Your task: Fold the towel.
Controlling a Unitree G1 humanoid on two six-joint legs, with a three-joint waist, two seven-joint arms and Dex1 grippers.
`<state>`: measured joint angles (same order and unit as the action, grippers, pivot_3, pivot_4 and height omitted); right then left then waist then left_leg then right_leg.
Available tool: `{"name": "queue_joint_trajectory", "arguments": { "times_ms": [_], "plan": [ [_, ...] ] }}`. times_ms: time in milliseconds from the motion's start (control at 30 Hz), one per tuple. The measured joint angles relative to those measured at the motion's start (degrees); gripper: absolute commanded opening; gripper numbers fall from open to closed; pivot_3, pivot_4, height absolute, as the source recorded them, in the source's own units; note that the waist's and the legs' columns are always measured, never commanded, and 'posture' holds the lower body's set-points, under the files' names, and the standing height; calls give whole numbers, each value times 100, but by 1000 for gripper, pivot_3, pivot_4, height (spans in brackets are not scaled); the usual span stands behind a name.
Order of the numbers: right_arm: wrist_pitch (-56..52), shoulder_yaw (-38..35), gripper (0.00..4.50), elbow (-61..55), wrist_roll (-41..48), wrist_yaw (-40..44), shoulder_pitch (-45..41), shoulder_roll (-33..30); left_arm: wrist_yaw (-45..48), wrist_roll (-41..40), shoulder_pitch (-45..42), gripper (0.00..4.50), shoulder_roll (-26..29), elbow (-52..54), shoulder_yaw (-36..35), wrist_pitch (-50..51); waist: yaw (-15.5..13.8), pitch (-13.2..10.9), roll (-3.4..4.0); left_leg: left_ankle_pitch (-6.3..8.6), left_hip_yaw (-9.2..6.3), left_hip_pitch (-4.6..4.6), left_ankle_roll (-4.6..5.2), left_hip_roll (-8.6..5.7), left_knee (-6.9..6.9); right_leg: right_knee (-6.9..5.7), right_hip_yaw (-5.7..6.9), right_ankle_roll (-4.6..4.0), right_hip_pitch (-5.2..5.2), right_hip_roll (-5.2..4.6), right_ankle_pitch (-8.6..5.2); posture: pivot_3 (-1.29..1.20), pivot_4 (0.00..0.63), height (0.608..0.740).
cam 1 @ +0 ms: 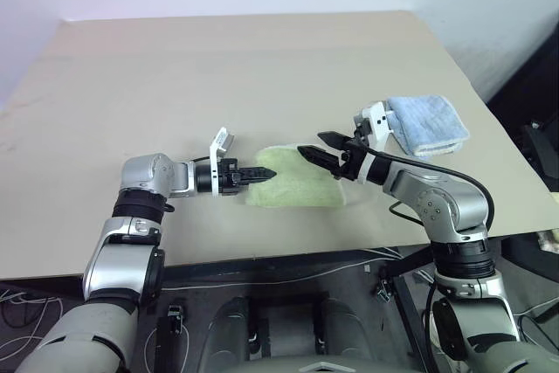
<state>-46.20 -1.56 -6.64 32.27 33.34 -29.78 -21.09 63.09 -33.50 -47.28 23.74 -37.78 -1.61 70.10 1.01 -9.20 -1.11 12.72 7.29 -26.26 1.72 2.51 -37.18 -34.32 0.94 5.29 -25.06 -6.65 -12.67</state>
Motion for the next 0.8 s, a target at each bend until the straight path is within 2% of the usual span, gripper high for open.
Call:
{"name": "queue_joint_trajectory", "arguments": {
  "times_ms": [200, 500, 633, 800],
  "plan": [
    [0, -119, 3877, 7, 7, -13, -2, -5, -341, 2, -11, 31, 866, 23, -445, 15, 151, -8, 0, -8, 7, -15, -5, 19, 9, -8, -5, 17, -27, 22, 8, 0, 150, 740],
    [0, -133, 3877, 163, 46, 113, -42, 23, -962, 7, -298, 31, 2098, -397, -1537, -227, 147, -11, -1, -8, 23, -15, -6, 18, 9, -7, -4, 21, -27, 23, 9, 0, 150, 740],
    [37, -44, 3877, 370, 42, 231, -228, 58, -1329, 41, -303, 31, 2423, -784, -1965, -588, 145, -11, -2, -8, 24, -16, -9, 18, 10, -8, 0, 21, -27, 23, 9, 0, 150, 740],
    [128, 40, 3877, 690, -12, 415, -438, 81, -2247, 152, -303, 31, 2995, -1716, -2700, -1476, 154, -15, -8, -8, 35, -15, -11, 20, 13, -19, 31, 22, -36, 19, 10, 0, 150, 740]
  ]
}}
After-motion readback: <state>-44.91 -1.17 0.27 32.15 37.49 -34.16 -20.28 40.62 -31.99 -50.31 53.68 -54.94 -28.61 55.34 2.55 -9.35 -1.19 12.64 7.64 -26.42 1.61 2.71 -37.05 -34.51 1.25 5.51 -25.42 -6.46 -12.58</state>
